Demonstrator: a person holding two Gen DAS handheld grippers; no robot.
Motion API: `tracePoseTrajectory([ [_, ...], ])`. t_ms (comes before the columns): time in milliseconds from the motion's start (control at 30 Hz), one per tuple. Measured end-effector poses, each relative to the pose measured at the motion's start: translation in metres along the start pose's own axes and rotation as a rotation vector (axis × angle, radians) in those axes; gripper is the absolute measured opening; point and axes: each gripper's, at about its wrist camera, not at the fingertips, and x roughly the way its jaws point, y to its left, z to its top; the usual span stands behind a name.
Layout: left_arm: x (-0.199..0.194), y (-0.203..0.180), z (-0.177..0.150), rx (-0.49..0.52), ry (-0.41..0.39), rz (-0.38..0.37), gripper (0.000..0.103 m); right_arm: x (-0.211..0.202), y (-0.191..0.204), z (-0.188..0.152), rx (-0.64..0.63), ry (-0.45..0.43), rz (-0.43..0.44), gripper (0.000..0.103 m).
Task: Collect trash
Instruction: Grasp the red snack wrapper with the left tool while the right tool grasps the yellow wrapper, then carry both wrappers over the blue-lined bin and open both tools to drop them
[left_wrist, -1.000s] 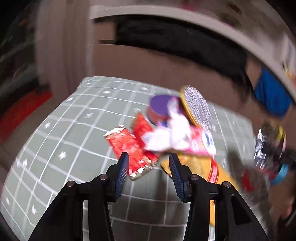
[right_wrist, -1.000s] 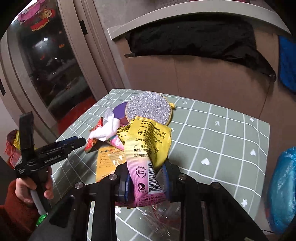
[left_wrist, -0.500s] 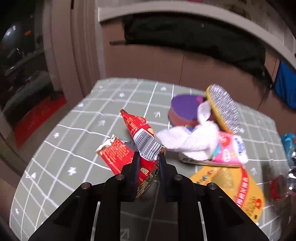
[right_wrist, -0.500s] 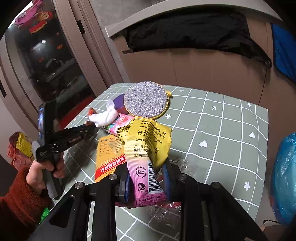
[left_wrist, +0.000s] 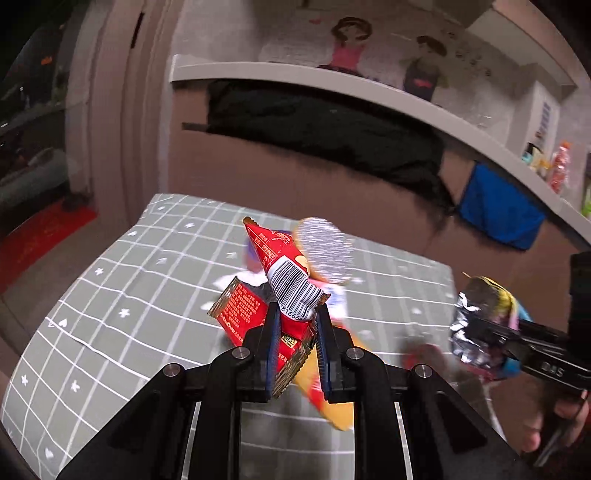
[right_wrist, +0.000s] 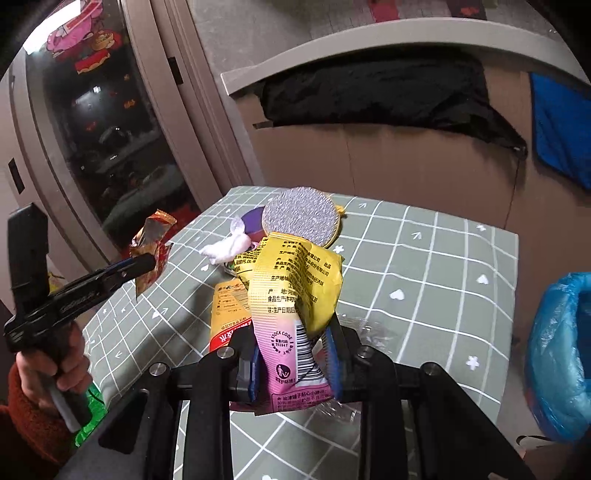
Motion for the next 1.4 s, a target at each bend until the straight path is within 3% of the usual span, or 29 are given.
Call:
tracePoseTrajectory([
  [500,-0.041,-0.108,-0.019,0.108,-0.021,-0.116,0.018,-0.091,-0.02,-0.019,0.01,-0.136,-0.083,0.026],
  [833,-0.059,-0.205,-0.014,0.235,-0.08,-0.189,0.018,-0.165,-0.059,-0.034,0.034,-0.252,-0.161,0.026],
  [1000,-0.049,-0.251,-0.013,0.273,-0.091,-0.224,0.018,-0.193,-0.093,-0.047,0.055,-0.28,-0.214,0.026],
  [1400,0.022,-0.352,-0.012,0.4,-0.029,-0.331,0.019,-0.22,-0.196,-0.059,0.205,-0.307,-0.372,0.026],
])
